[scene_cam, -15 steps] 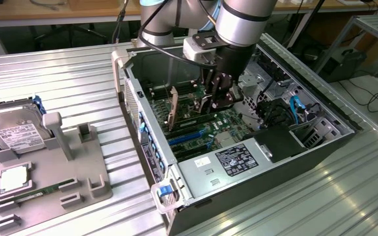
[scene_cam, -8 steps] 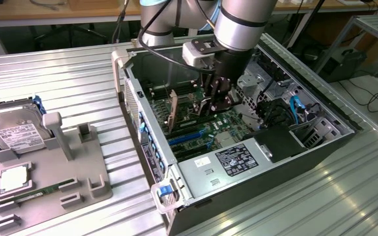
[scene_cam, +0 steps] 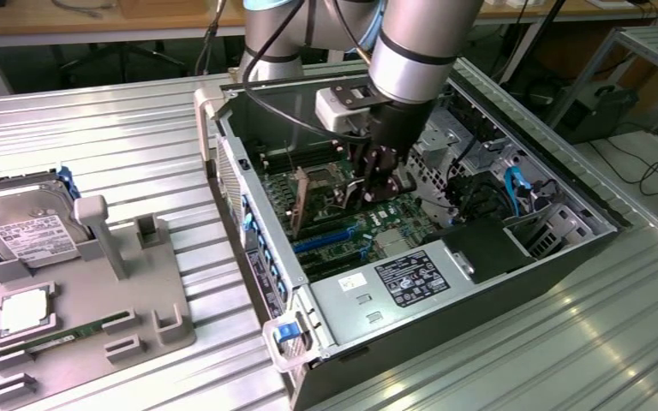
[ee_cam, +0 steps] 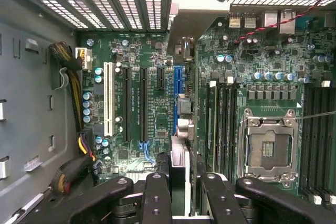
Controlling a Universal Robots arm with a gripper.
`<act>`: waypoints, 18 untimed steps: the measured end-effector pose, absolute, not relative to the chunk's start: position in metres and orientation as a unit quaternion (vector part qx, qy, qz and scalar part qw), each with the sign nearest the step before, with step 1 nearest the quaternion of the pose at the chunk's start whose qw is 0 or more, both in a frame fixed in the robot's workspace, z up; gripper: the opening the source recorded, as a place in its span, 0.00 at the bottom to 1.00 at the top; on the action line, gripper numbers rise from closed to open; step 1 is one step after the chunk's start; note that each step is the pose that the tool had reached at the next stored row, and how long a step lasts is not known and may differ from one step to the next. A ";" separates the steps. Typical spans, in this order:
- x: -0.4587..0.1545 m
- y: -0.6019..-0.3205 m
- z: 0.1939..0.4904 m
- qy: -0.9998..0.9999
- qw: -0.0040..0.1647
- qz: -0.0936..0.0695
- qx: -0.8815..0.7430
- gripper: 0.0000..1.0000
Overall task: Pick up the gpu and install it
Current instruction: 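Insert the gpu into the slot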
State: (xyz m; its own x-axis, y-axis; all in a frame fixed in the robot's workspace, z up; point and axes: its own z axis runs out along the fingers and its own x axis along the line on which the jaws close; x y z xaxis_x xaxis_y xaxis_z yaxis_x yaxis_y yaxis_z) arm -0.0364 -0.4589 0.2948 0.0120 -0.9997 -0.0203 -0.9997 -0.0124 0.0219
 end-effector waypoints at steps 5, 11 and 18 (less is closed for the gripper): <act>-0.037 -0.459 0.286 -0.703 0.001 -0.015 0.711 0.27; -0.051 -0.458 0.275 -0.703 -0.002 -0.012 0.711 0.27; -0.057 -0.457 0.263 -0.703 -0.002 -0.012 0.712 0.27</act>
